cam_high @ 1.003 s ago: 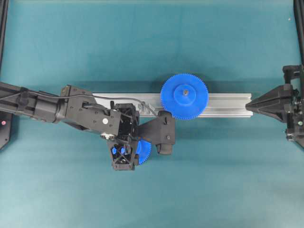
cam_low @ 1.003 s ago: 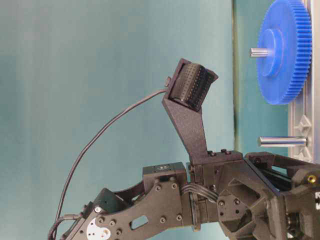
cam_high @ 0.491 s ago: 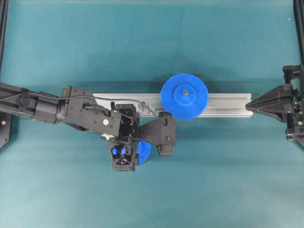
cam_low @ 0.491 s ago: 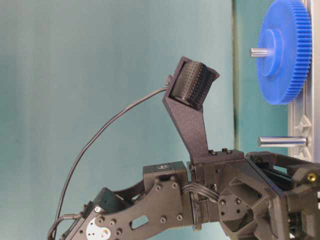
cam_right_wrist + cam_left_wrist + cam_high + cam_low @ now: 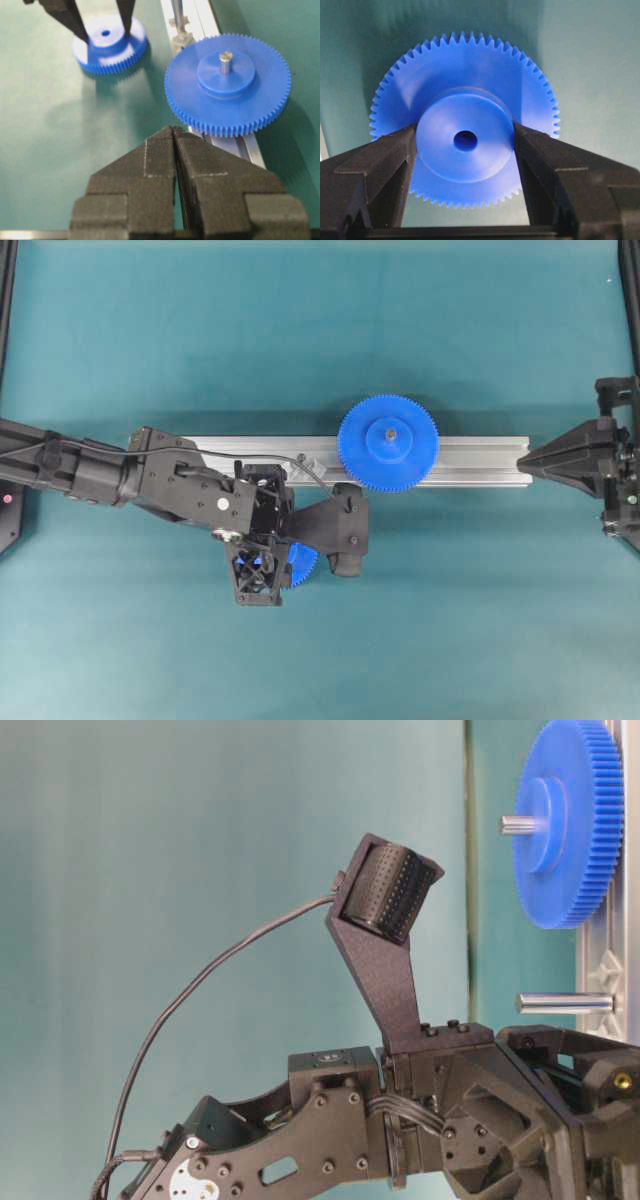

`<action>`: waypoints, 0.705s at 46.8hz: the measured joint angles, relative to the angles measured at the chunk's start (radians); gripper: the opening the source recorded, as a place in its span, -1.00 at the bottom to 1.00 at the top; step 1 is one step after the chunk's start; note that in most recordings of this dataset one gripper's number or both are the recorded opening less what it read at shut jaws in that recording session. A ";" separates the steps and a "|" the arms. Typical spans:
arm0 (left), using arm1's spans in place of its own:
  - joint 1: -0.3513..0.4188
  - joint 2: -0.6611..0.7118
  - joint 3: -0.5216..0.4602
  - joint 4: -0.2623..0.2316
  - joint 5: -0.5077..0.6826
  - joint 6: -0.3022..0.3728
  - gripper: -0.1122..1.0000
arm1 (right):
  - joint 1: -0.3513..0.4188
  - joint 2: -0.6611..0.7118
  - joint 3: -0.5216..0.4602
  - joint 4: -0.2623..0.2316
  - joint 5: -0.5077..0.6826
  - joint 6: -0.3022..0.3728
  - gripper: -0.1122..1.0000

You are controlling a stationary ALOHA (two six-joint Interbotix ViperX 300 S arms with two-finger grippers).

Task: Find the location of the shaft and insert the small gear.
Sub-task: 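Lift the small blue gear off the table with the left gripper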

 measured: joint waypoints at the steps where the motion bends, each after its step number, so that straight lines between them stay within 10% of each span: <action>1: 0.000 0.000 0.000 0.002 0.000 0.000 0.33 | 0.002 0.000 0.002 0.000 -0.002 0.000 -0.73; 33: 0.003 -0.020 -0.002 0.000 0.034 0.006 0.33 | 0.000 0.000 0.000 0.000 -0.002 0.000 -0.73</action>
